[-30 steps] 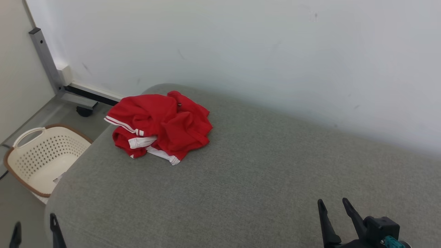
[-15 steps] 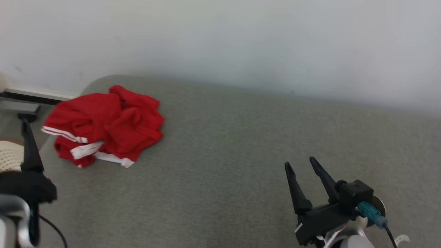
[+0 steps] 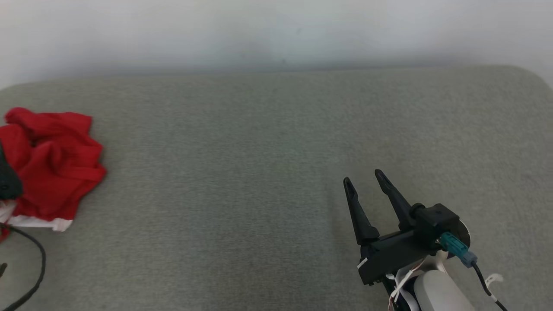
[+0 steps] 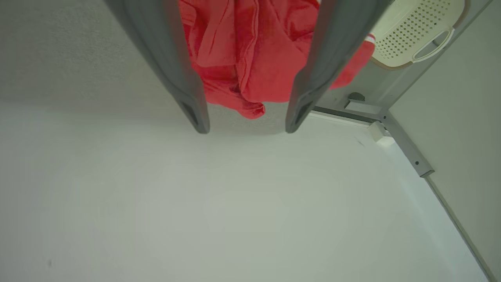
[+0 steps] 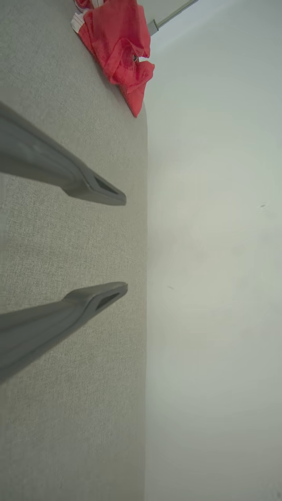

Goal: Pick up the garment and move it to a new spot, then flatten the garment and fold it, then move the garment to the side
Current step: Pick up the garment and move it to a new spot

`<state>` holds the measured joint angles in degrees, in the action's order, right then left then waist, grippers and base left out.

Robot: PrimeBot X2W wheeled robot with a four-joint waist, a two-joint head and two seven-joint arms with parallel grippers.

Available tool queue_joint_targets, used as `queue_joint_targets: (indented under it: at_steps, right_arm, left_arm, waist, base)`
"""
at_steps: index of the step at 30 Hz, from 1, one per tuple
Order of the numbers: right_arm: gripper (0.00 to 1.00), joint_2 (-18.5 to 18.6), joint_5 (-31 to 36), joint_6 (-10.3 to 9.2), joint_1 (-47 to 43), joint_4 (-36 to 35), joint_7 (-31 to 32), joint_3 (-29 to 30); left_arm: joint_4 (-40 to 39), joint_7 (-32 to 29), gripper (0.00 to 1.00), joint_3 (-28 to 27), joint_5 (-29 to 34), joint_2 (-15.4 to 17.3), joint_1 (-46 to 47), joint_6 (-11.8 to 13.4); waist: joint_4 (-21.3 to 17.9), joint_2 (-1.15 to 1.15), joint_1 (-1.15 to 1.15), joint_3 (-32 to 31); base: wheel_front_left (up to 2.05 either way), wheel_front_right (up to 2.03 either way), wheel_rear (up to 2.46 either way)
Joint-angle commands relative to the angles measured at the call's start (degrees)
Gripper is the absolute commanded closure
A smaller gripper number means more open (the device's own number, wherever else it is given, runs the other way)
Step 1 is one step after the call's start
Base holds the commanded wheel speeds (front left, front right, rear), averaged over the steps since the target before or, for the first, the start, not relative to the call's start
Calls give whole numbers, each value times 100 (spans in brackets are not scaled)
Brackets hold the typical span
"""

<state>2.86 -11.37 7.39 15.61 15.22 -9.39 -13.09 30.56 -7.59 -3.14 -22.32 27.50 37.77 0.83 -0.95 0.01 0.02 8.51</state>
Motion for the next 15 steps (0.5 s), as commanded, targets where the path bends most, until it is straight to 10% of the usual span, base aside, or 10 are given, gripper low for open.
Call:
queue_joint_targets:
  at_steps: [1, 15]
  right_arm:
    - [0, 4, -28, 19, 66, 22, -40, -6]
    - [0, 4, 31, 19, 104, 163, -124, 26]
  left_arm:
    - [91, -2, 0, 3, -54, 28, 104, -27]
    - [1995, -1002, 0, 150, -93, 117, 385, 199]
  waist:
    - [-501, -1, -2, 475]
    - [-540, -1, -2, 511]
  base:
    - [0, 0, 0]
    - [0, 0, 0]
